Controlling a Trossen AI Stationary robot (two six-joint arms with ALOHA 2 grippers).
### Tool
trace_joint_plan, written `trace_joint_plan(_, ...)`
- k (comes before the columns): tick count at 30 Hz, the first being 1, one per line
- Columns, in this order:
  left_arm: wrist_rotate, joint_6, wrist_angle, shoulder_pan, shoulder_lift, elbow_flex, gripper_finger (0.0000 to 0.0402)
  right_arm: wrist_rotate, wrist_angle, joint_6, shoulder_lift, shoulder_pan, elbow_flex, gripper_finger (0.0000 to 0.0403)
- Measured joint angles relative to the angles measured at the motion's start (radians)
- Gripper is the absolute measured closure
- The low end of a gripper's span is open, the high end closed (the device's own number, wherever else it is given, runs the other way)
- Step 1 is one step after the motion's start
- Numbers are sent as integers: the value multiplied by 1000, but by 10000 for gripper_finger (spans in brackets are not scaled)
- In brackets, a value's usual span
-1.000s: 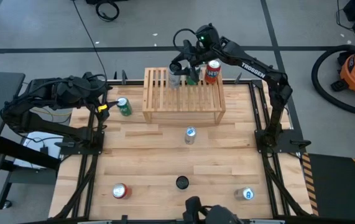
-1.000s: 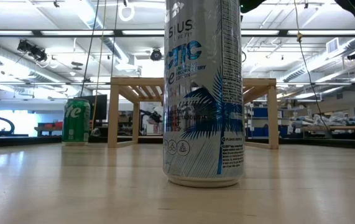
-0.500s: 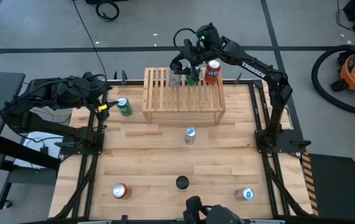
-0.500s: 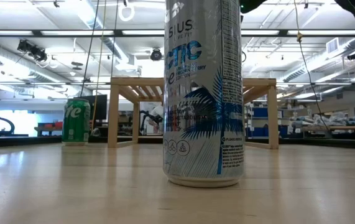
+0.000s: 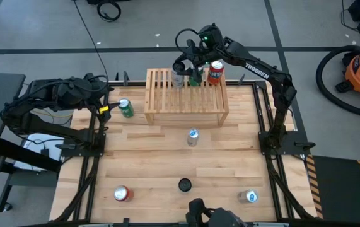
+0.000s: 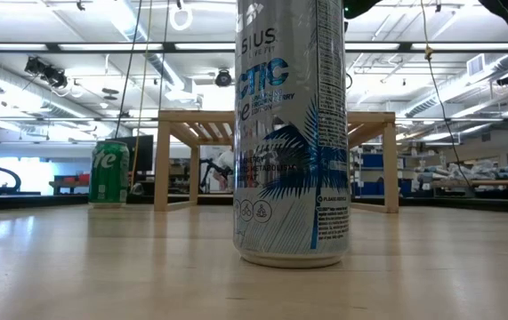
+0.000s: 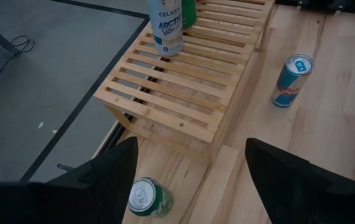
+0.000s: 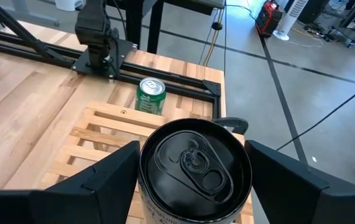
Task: Place canned beverage on shelf
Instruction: Put the left white blue soda can on the shelf
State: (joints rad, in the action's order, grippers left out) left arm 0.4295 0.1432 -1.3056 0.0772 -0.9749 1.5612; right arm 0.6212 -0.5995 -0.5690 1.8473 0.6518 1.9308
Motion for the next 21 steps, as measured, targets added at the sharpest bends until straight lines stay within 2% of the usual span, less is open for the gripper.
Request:
trace_joint_plan(13,0,0,0,0,0,0,102,-2,17,-1,-3,-10,3,94)
trace_joint_plan(21,0,1,0,0,0,0,102,-61,74,1,-3,-10,2,69)
